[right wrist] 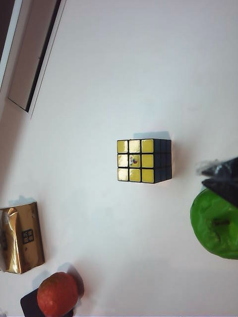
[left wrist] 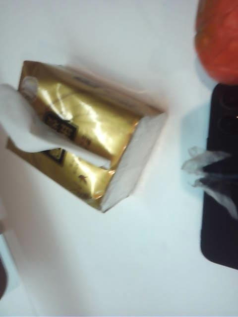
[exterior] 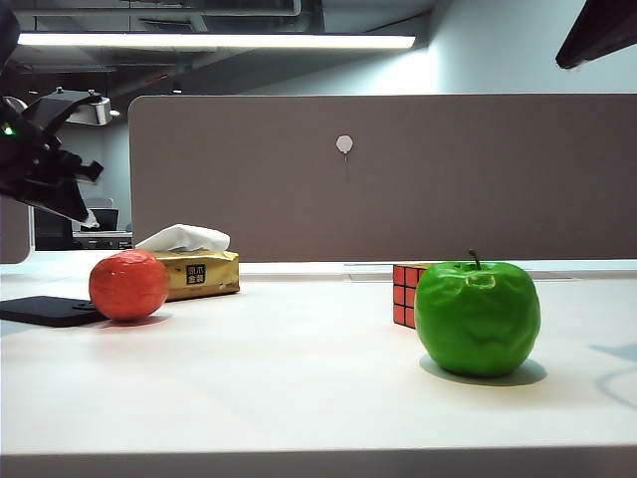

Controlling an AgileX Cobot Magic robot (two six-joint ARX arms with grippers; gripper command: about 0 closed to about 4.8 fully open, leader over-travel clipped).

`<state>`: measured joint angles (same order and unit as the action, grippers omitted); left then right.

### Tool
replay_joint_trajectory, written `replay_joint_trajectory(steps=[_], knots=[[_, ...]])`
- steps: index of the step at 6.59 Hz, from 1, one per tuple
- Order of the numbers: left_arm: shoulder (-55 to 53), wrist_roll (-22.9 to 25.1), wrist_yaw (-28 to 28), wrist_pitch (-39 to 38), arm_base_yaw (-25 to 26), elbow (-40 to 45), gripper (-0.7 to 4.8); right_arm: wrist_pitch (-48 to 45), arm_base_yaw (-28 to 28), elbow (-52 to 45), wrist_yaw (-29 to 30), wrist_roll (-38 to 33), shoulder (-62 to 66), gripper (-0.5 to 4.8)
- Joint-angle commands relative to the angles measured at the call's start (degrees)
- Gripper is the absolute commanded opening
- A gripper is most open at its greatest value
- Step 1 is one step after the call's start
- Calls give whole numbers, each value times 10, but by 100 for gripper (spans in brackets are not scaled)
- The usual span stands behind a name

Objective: Move all the fruits on the tabletop near the face of the Rubik's cube that has the color most similar to each fruit.

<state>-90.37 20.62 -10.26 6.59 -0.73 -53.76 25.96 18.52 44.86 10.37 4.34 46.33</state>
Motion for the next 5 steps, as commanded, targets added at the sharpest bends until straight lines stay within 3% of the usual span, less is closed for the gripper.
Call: replay_joint_trajectory(steps=[1, 2, 3, 5], knots=[[-59, 4, -40, 26, -2, 5, -5, 7, 0, 2, 33, -1, -2, -1], [-96, 13, -65, 98, 9, 5, -5, 58, 1, 2, 115, 0, -2, -1], [-122, -1, -68, 112, 8, 5, -5, 64, 1, 2, 165, 4, -8, -1], [-145, -12, -80, 132, 8, 5, -5, 63, 1, 2, 209, 4, -13, -1]])
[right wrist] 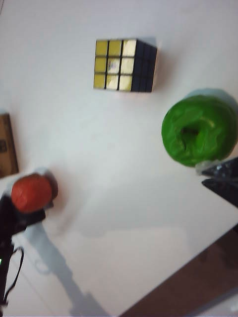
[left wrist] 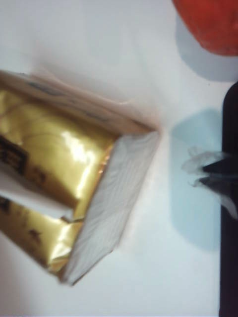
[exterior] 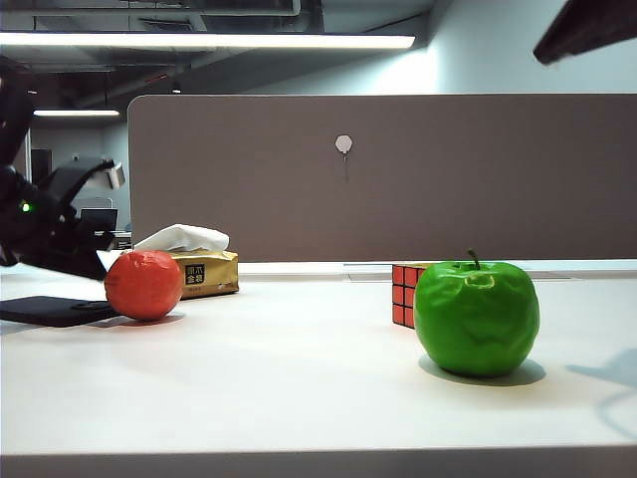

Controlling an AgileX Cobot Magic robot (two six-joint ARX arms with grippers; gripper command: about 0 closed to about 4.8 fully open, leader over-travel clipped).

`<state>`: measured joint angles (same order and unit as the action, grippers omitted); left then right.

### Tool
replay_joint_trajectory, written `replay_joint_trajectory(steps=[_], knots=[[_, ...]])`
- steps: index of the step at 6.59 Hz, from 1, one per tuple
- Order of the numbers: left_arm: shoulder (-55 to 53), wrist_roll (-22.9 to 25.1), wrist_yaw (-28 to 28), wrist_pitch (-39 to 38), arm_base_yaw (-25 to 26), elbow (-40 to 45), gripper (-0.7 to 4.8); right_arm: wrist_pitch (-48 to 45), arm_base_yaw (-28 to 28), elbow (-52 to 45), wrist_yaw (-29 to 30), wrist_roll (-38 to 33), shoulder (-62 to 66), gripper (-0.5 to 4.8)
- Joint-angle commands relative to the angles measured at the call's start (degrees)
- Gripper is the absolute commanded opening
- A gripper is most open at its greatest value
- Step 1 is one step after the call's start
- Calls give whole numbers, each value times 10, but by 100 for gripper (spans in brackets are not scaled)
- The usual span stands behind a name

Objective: Move all the fruits on the tabletop near the face of the Rubik's cube that has the color most similar to each fruit.

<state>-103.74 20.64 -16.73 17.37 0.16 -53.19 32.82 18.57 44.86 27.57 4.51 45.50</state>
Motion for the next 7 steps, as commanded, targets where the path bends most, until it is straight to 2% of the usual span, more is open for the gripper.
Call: replay_joint_trajectory(steps=[1, 2, 3, 6, 7], knots=[[-17, -14, -16, 31, -1, 0, -5, -5, 1, 2, 70, 10, -5, -1], [-26, -16, -15, 61, -5, 0, -5, -27, 1, 2, 111, 17, -4, -1], [-44, -48, -39, 80, -17, -1, -5, -57, 1, 2, 111, 17, -1, -1], [-45, -50, -38, 80, -80, -1, -5, -57, 1, 2, 111, 17, -1, -1], [-46, -50, -17, 82, -97, -1, -5, -57, 1, 2, 111, 17, -1, -1]])
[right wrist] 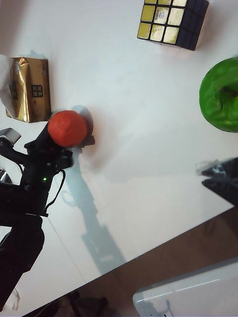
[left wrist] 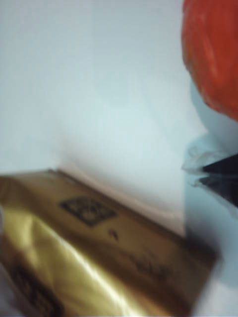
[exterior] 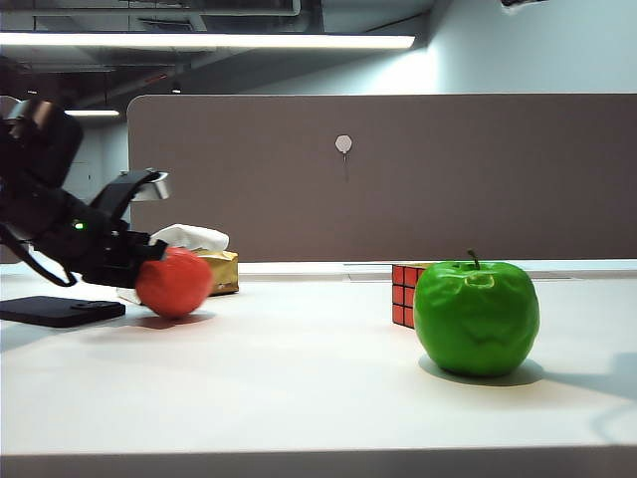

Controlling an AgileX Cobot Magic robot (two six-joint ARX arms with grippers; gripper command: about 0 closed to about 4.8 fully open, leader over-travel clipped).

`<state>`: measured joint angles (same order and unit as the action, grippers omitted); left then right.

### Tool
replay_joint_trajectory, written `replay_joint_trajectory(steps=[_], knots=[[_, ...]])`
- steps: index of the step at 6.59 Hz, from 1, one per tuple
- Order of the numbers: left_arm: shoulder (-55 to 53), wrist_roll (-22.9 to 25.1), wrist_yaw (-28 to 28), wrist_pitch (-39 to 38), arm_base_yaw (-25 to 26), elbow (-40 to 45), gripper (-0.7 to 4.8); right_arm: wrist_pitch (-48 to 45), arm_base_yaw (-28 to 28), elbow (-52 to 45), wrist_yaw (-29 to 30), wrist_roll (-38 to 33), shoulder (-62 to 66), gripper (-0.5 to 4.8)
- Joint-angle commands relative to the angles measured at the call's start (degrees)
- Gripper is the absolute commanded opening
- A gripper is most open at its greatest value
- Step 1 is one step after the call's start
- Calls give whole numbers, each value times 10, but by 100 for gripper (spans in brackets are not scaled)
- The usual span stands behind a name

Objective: Move all the fruits on the tabletop near the face of the Rubik's cube that has the color most similar to each fruit.

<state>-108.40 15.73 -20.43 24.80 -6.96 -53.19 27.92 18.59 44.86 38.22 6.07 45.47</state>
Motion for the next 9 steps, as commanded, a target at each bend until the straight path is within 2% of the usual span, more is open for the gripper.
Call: replay_joint_trajectory(steps=[1, 3, 4, 6, 7, 9], knots=[[0, -1, 21, 8, -26, -1, -5, -7, 0, 2, 5, 2, -1, -1], [0, -17, 9, 7, -35, -1, -5, -8, 0, 2, 4, 2, -1, -1], [1, -16, -19, -9, -61, -1, -5, -7, 0, 2, 3, 2, -1, -1], [1, -17, -19, -17, -66, -1, -5, -8, 0, 2, 3, 2, -1, -1], [1, -16, -28, -69, -94, -1, -5, -1, 0, 2, 2, 2, -1, -1], [2, -16, -30, -89, -97, 0, -5, 24, 0, 2, -12, 7, -1, -1]])
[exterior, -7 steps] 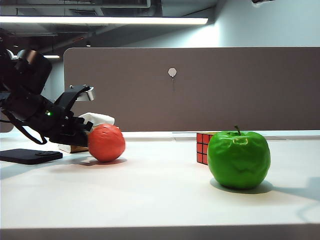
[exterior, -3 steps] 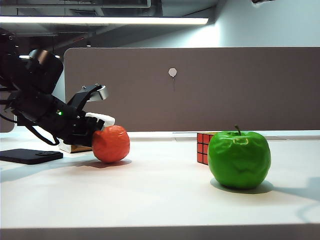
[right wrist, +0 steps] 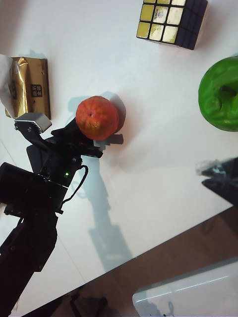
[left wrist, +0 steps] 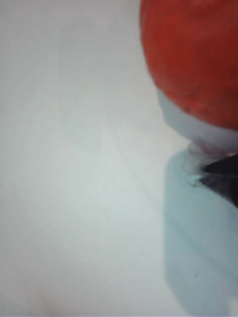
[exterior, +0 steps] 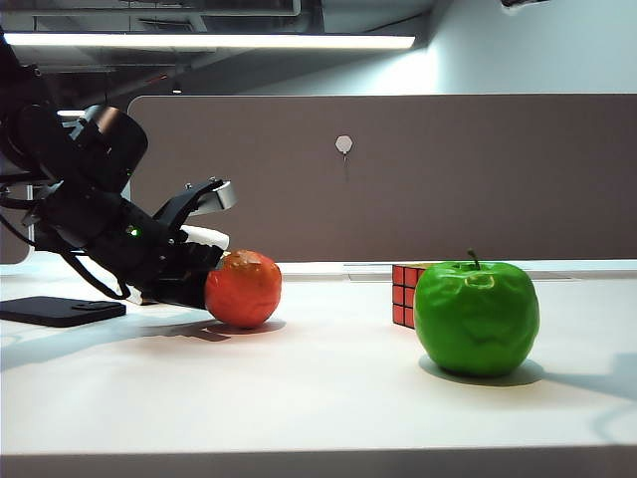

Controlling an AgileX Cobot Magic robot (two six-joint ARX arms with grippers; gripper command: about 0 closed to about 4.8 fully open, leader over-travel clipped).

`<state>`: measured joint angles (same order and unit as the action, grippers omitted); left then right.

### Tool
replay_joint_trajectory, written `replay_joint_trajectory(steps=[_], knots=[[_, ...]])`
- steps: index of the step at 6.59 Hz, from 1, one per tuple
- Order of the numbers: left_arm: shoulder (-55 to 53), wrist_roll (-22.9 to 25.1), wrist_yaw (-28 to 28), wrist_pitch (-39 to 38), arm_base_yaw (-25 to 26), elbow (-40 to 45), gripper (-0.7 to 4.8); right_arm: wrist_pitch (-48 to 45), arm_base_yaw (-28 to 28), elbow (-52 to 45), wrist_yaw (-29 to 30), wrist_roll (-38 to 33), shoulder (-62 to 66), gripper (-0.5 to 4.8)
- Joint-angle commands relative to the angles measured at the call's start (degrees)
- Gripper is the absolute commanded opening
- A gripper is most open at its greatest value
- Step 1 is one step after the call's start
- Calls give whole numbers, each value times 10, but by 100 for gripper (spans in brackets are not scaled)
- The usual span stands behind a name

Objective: Move all the fruits on the tabletop near the face of the Rubik's cube that has the color most similar to each fruit.

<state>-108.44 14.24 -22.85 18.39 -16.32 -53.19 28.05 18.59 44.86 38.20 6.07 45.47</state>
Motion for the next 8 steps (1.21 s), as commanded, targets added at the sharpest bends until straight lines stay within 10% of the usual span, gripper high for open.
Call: replay_joint_trajectory(steps=[1, 8], knots=[[2, -2, -7, -27, -19, 0, -5, 22, 0, 2, -12, 13, -1, -1], [2, -42, -6, -15, -119, -1, -5, 36, 0, 2, -10, 14, -1, -1]])
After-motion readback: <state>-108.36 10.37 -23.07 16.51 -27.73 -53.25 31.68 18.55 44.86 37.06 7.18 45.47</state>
